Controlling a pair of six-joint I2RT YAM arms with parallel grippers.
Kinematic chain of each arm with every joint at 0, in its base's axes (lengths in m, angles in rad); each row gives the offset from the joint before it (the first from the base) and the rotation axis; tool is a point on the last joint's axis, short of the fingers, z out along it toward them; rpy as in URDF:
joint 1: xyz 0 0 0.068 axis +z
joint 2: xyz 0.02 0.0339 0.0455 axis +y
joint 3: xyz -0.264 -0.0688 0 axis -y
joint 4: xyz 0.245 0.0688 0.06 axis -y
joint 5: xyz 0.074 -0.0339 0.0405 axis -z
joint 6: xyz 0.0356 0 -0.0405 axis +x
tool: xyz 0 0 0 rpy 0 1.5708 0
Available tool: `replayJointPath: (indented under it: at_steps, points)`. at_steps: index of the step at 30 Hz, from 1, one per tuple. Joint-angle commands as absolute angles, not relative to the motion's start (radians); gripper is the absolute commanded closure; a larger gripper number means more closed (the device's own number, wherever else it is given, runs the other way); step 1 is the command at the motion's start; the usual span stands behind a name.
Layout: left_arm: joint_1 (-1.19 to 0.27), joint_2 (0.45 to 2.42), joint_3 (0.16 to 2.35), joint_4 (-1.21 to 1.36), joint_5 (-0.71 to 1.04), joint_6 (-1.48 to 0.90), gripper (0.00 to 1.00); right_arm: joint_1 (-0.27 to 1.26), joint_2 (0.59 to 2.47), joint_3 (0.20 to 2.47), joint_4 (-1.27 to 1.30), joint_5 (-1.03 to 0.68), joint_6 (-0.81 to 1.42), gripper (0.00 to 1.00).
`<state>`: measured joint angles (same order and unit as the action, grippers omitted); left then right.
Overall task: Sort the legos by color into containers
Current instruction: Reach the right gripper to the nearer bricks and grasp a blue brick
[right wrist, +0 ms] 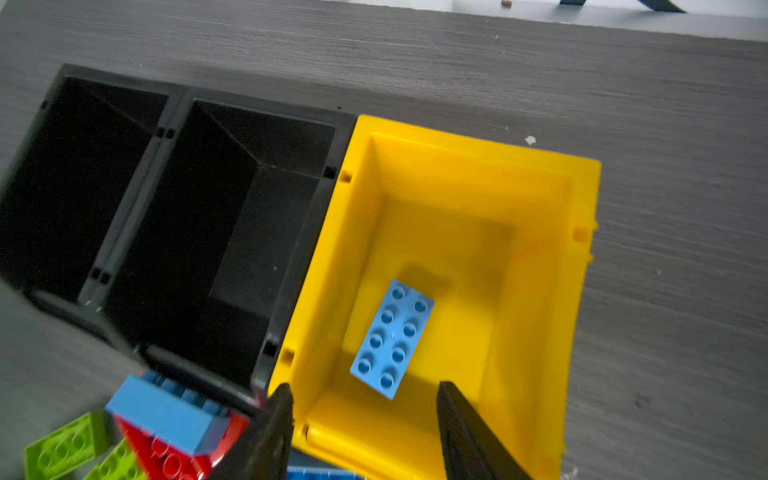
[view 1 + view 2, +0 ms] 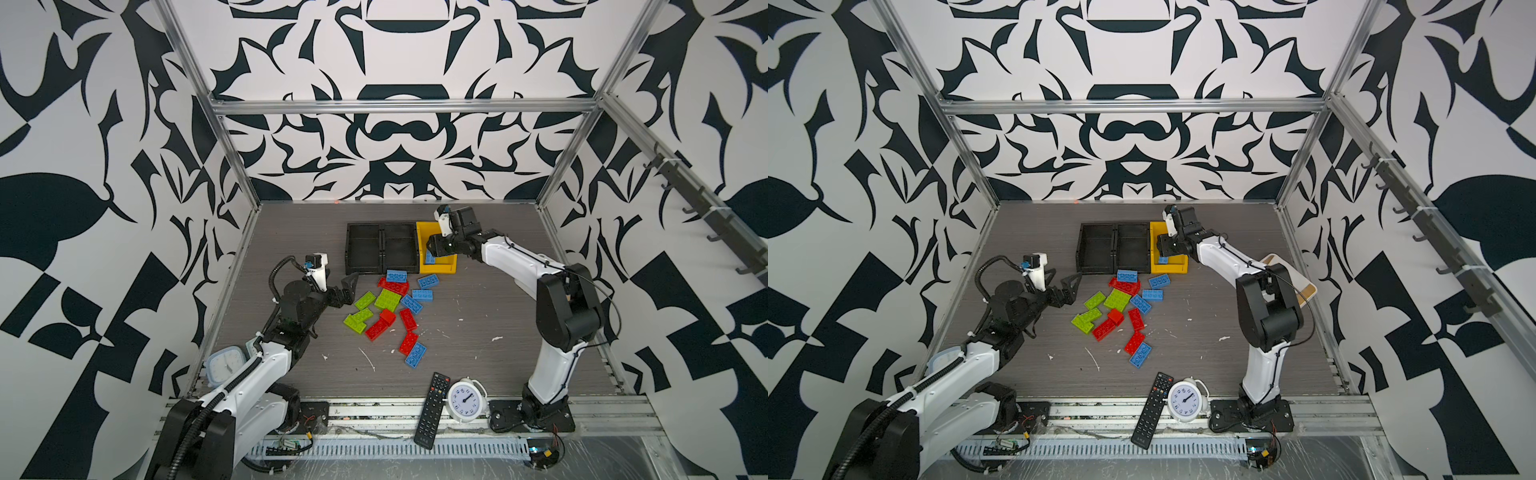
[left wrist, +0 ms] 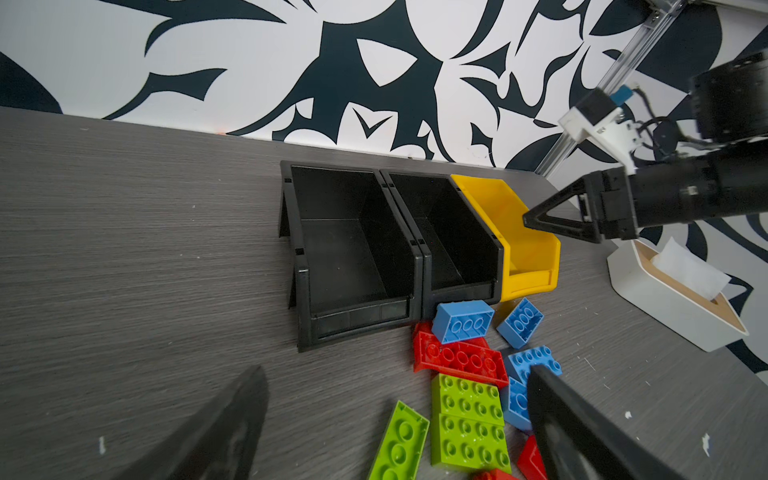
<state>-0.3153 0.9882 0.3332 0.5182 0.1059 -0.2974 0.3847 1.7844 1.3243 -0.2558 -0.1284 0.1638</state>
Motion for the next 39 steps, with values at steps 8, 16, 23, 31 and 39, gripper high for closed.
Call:
replayJointPath:
  at_steps: [8,16,23,31,39]
  points:
    - [-0.315,0.962,0.322,0.517,0.104,-0.293,0.01,0.718,1.367,1.005,-0.502,-0.013,0.244,0.34]
    - [-0.315,0.983,0.334,0.511,0.104,-0.293,0.01,0.986,1.313,0.905,-0.579,-0.020,0.281,0.28]
    - [-0.314,0.978,0.328,0.507,0.083,-0.281,0.01,1.079,1.426,0.945,-0.633,-0.002,0.222,0.25]
    - [-0.315,0.977,0.327,0.509,0.075,-0.279,0.01,1.106,1.515,0.994,-0.662,0.019,0.184,0.23]
    - [-0.315,0.976,0.327,0.508,0.074,-0.281,0.01,1.119,1.560,1.005,-0.645,0.044,0.177,0.22]
